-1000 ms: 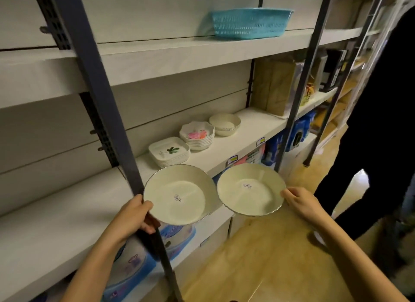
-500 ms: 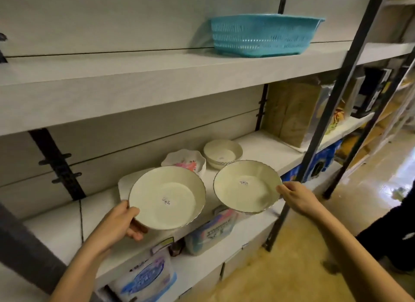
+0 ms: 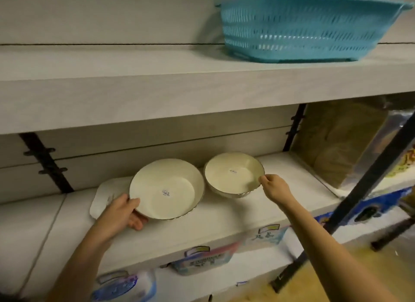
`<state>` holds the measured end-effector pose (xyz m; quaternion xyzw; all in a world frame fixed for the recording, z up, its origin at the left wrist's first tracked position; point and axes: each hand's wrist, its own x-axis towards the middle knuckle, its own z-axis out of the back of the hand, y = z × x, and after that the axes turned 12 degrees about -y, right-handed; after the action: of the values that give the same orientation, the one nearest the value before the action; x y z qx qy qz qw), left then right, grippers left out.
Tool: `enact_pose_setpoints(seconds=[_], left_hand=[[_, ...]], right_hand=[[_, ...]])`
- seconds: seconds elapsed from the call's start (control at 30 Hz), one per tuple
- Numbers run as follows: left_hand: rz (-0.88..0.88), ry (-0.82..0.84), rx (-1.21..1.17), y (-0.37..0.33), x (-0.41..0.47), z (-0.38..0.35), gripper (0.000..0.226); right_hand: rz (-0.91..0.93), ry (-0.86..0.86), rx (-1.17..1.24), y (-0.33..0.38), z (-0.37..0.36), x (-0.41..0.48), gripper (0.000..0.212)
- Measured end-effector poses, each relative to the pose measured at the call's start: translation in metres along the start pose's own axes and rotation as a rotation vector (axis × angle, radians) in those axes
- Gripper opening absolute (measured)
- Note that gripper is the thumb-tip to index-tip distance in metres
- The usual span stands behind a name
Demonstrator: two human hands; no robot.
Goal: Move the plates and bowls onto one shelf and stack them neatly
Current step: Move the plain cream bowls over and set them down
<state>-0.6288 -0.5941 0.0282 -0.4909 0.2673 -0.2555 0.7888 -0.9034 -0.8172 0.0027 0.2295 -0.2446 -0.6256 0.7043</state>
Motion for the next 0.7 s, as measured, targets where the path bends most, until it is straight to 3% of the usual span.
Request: enact_pose_setpoints(seconds=[0.33, 0.53, 0.7], left_hand=[[0.038, -0.235, -0.022, -0.017, 0.007, -0.086, 0.023], [0.079, -0.261, -0.055, -0.022, 0.023, -0.134, 0.028], [0.104, -0.245, -0.108, -0.035, 0.042, -0.177, 0.020]], right_hand=[[0.086, 0.198, -0.050, -0.020, -0.050, 0.081, 0.035], [0.103, 0.338, -0.117, -0.033, -0.052, 0.097, 0.049], [0.130, 0.373, -0.001, -0.049, -0.028, 0.113, 0.056]])
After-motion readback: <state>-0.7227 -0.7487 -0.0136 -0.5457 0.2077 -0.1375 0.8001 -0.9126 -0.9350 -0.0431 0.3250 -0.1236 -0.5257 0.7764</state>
